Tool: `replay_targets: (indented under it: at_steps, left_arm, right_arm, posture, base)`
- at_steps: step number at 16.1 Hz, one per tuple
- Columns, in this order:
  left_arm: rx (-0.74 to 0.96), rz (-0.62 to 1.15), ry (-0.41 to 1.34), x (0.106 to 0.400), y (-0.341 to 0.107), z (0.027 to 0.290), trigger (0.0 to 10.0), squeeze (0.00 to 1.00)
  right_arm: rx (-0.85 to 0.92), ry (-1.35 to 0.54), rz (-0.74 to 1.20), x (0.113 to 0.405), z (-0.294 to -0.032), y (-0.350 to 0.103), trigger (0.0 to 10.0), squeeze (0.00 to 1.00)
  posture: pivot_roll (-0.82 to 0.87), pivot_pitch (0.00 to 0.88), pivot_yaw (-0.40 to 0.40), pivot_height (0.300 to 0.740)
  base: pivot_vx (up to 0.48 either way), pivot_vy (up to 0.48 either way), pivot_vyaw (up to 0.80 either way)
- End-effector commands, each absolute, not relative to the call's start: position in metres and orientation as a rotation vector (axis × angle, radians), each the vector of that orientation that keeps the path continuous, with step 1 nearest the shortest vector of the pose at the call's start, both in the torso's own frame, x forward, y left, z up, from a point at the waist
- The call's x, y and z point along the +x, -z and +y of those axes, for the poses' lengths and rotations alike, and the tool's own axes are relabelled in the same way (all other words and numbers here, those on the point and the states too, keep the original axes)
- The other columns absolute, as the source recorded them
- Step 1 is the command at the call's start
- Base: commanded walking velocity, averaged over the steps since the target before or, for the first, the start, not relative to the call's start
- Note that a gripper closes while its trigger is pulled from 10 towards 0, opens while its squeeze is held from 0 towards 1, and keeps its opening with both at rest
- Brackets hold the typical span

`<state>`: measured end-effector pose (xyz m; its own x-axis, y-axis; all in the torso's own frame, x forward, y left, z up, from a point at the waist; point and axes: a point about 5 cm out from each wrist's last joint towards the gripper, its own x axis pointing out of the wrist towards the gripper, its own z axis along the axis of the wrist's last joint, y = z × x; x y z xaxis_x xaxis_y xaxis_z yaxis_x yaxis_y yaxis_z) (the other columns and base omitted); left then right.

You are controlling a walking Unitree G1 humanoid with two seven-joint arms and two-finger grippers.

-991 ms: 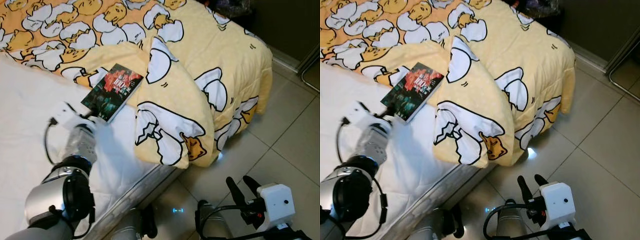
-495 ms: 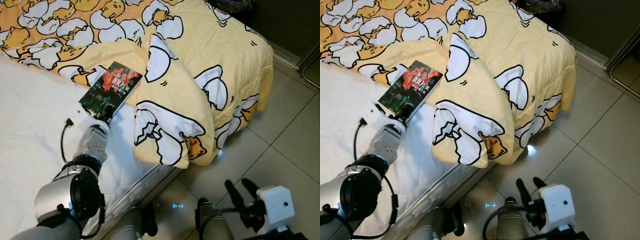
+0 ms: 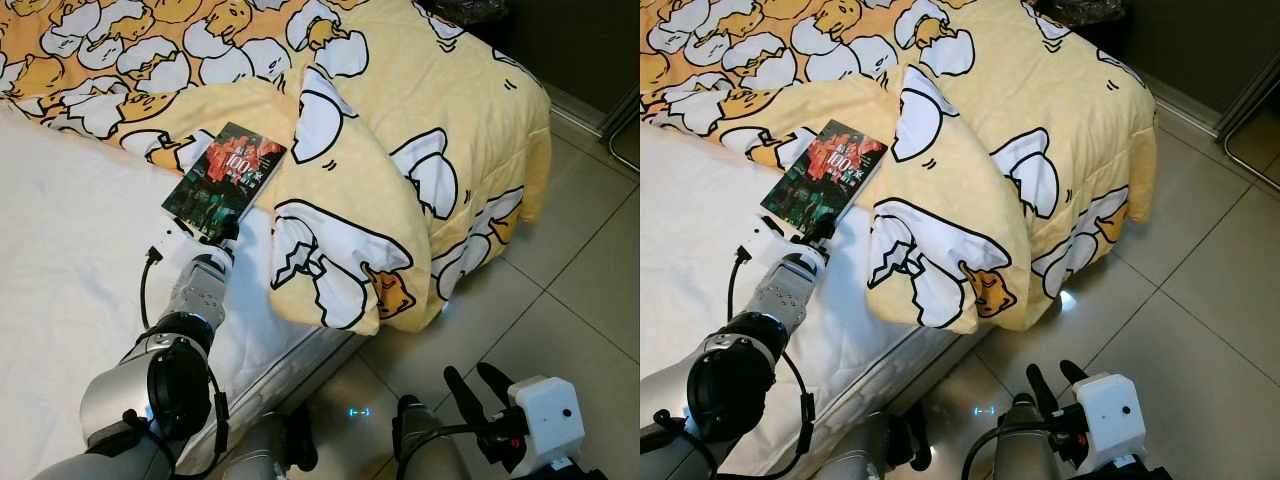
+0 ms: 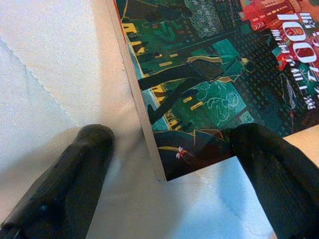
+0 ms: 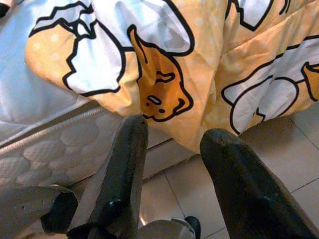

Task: Clean up the room

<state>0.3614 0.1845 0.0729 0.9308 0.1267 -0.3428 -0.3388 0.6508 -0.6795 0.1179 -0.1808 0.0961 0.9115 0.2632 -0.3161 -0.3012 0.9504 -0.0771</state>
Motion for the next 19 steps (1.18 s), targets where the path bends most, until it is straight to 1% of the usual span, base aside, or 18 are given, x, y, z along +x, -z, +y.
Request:
replay_targets:
  at_steps: [1, 3, 4, 6, 11, 12, 13, 19]
  left_arm:
    - [-0.877, 0.309, -0.242, 0.359, -0.066, 0.177, 10.0, 0.0]
    - [-0.885, 0.292, -0.193, 0.362, -0.071, 0.171, 10.0, 0.0]
    - [-0.852, 0.297, -0.157, 0.363, -0.073, 0.164, 0.0, 0.0]
    - [-0.845, 0.306, -0.137, 0.363, -0.072, 0.16, 0.0, 0.0]
    - [-0.939, 0.31, -0.13, 0.361, -0.068, 0.157, 0.0, 0.0]
    - [-0.957, 0.303, -0.138, 0.361, -0.068, 0.158, 0.0, 0.0]
    - [-1.01, 0.273, -0.177, 0.361, -0.07, 0.163, 0.0, 0.0]
    - [-1.129, 0.209, -0.276, 0.361, -0.071, 0.176, 0.0, 0.0]
  right_arm:
    - [-0.106, -0.303, 0.315, 0.114, -0.179, -0.098, 10.0, 0.0]
    - [-0.107, -0.298, 0.319, 0.112, -0.18, -0.098, 10.0, 0.0]
    - [-0.106, -0.293, 0.322, 0.111, -0.181, -0.097, 10.0, 0.0]
    - [-0.103, -0.294, 0.324, 0.11, -0.179, -0.097, 10.0, 0.0]
    - [-0.097, -0.296, 0.332, 0.11, -0.178, -0.095, 10.0, 0.0]
    - [-0.097, -0.295, 0.333, 0.109, -0.178, -0.095, 10.0, 0.0]
    - [-0.097, -0.293, 0.336, 0.108, -0.178, -0.095, 10.0, 0.0]
    - [-0.098, -0.282, 0.348, 0.103, -0.181, -0.095, 10.0, 0.0]
  posture:
    - [-0.47, 0.301, 0.164, 0.74]
    - [-0.47, 0.301, 0.165, 0.74]
    - [-0.47, 0.301, 0.167, 0.74]
    - [-0.47, 0.3, 0.168, 0.74]
    - [-0.47, 0.3, 0.169, 0.74]
    - [-0.47, 0.302, 0.168, 0.74]
    - [-0.48, 0.304, 0.167, 0.74]
    - [-0.49, 0.312, 0.168, 0.74]
  base:
    - [0.0, 0.0, 0.0]
    - [0.0, 0.0, 0.0]
    - [0.0, 0.0, 0.0]
    - [0.0, 0.0, 0.0]
    - [0.0, 0.0, 0.0]
    - [0.0, 0.0, 0.0]
    - [0.0, 0.0, 0.0]
    - [0.0, 0.0, 0.0]
